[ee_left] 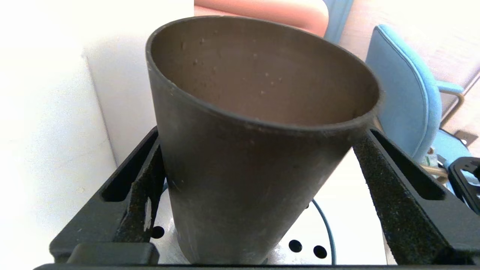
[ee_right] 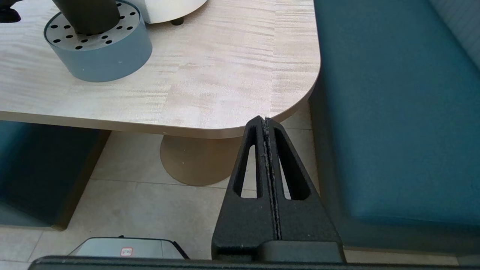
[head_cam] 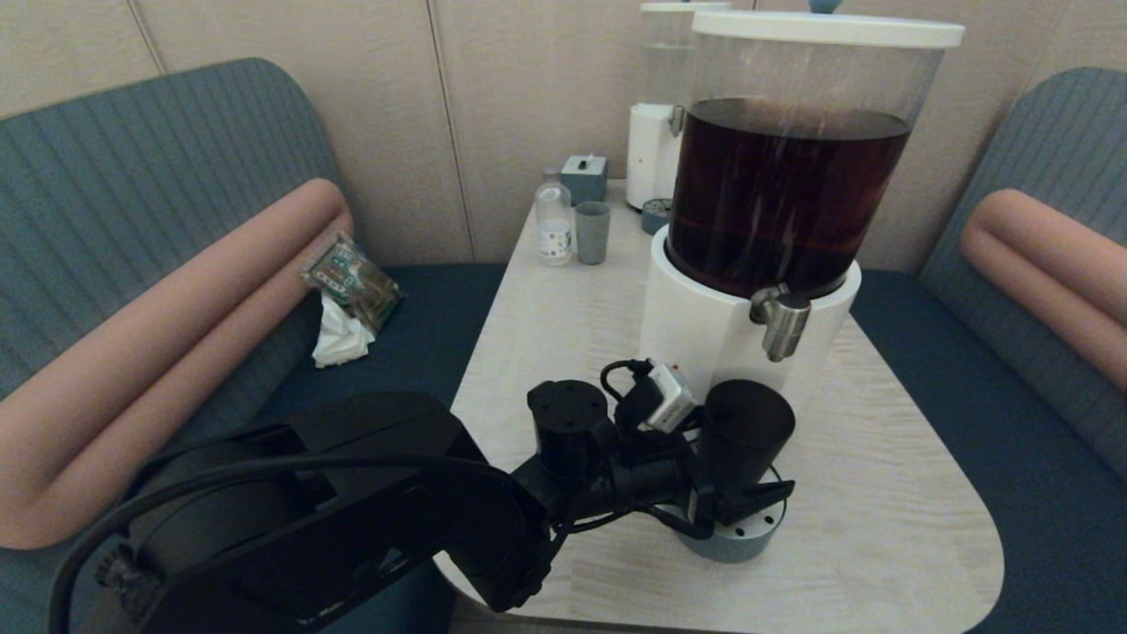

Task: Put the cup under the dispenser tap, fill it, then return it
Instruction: Place it under the water dispenser

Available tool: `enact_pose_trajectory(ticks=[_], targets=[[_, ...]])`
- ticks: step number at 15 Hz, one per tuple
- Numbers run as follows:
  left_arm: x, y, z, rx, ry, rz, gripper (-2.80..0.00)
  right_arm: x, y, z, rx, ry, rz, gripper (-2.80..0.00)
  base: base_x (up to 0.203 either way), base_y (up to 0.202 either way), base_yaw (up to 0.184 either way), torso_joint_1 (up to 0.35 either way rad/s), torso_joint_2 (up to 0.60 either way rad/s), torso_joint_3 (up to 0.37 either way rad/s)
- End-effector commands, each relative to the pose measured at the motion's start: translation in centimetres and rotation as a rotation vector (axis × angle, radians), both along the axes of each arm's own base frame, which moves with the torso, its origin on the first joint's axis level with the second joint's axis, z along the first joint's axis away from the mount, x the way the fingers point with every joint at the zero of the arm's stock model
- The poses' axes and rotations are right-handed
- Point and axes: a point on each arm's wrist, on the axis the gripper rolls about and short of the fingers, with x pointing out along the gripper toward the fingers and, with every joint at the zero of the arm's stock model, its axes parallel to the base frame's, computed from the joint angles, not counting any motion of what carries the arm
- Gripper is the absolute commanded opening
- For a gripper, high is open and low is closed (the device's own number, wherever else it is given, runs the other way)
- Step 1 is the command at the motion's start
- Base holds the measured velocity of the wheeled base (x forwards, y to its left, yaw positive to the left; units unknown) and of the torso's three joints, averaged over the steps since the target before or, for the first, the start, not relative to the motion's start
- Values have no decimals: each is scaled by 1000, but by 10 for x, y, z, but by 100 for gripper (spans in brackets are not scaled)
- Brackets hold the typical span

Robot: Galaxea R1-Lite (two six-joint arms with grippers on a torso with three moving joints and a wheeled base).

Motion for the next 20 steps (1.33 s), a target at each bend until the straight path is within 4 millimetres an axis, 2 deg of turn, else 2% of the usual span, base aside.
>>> enact_pose_trajectory(ticks=[1,12,20], targets=[[-2,1,2,-7,-8,0,0,0,0,0,0,2,0,-280,0,0,0,0,0,0],[-25,26,12,32,32,12,0,0,0,0,0,2,0,-280,0,0,0,0,0,0],[-21,32,12,31,40,127,0,0,0,0,0,2,0,-280,0,0,0,0,0,0]])
